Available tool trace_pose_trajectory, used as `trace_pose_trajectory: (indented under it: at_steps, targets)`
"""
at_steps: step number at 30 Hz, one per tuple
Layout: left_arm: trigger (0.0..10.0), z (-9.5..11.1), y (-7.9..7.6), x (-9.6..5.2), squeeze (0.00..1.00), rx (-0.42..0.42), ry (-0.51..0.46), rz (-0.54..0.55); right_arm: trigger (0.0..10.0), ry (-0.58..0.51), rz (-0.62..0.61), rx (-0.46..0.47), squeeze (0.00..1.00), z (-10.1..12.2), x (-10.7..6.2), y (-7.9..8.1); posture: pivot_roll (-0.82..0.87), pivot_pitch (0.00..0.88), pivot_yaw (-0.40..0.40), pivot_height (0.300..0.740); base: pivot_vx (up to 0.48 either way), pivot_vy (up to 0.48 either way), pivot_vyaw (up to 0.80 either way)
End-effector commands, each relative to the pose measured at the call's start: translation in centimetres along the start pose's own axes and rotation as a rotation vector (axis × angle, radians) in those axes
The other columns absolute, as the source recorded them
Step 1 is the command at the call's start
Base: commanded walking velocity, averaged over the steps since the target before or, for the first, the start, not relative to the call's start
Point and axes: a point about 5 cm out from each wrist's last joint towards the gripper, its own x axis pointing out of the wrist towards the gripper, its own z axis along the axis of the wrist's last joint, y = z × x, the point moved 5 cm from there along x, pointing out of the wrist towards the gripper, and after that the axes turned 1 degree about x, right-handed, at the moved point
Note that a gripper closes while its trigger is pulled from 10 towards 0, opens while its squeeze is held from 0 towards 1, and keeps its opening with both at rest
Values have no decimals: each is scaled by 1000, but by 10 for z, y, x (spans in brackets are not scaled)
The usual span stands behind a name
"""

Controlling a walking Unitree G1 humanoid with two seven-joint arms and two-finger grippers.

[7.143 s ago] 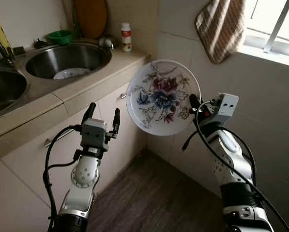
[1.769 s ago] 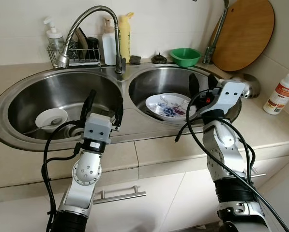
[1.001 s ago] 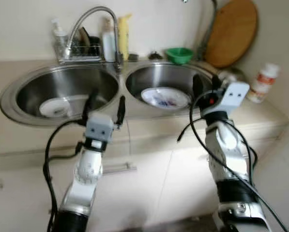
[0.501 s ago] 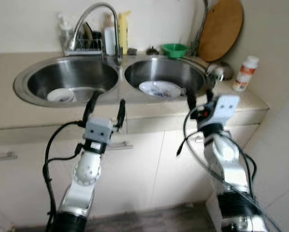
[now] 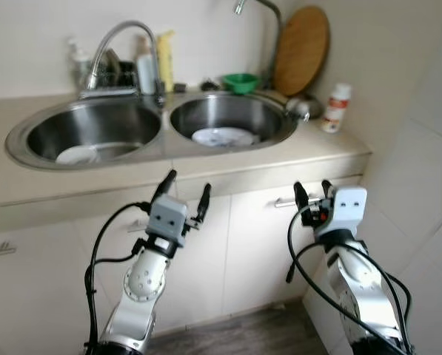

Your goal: Kitchen organization

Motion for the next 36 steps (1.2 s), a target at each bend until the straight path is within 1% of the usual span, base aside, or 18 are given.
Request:
trace_pose_trajectory:
  at_steps: [1, 6, 7, 11, 15, 19, 24, 26, 36]
  targets:
    - [10000, 1, 4, 0, 0, 8, 0, 6, 10000, -8, 19, -13, 0, 3, -2, 5, -11, 0, -35, 740, 0, 476, -800]
    - [10000, 2, 8, 2, 0, 8, -4, 11, 10000, 5, 13, -53, 0, -3, -9, 2, -12, 0, -34, 740, 0, 476, -800]
    - [10000, -1, 6, 1, 0, 9, 5, 1, 10000, 19, 1, -60, 0, -7, -12, 0, -13, 0, -34, 740, 0, 476, -800]
    - [10000, -3, 2, -1, 0, 8, 12, -19, 10000, 39, -20, -65, 0, -12, -14, -3, -13, 0, -34, 740, 0, 476, -800]
    - [10000, -4, -2, -3, 0, 9, 15, -44, 10000, 83, -79, -68, 0, -23, -16, -12, -12, 0, -33, 740, 0, 476, -800]
    - [10000, -4, -2, -3, 0, 4, 14, -48, 10000, 85, -81, -68, 0, -25, -17, -11, -11, 0, -33, 740, 0, 383, -800]
    - [10000, -3, -11, -4, 0, 12, 3, -89, 10000, 86, -80, -83, 0, -26, -17, -10, -12, 0, -33, 740, 0, 0, -800]
    - [10000, -6, -15, -6, 0, 11, 16, -110, 10000, 90, -83, -77, 0, -27, -17, -10, -12, 0, -32, 740, 0, 0, -800]
    - [10000, -9, -19, -8, 0, 11, 28, -136, 10000, 95, -85, -72, 0, -30, -18, -10, -12, 0, -31, 740, 0, 0, -800]
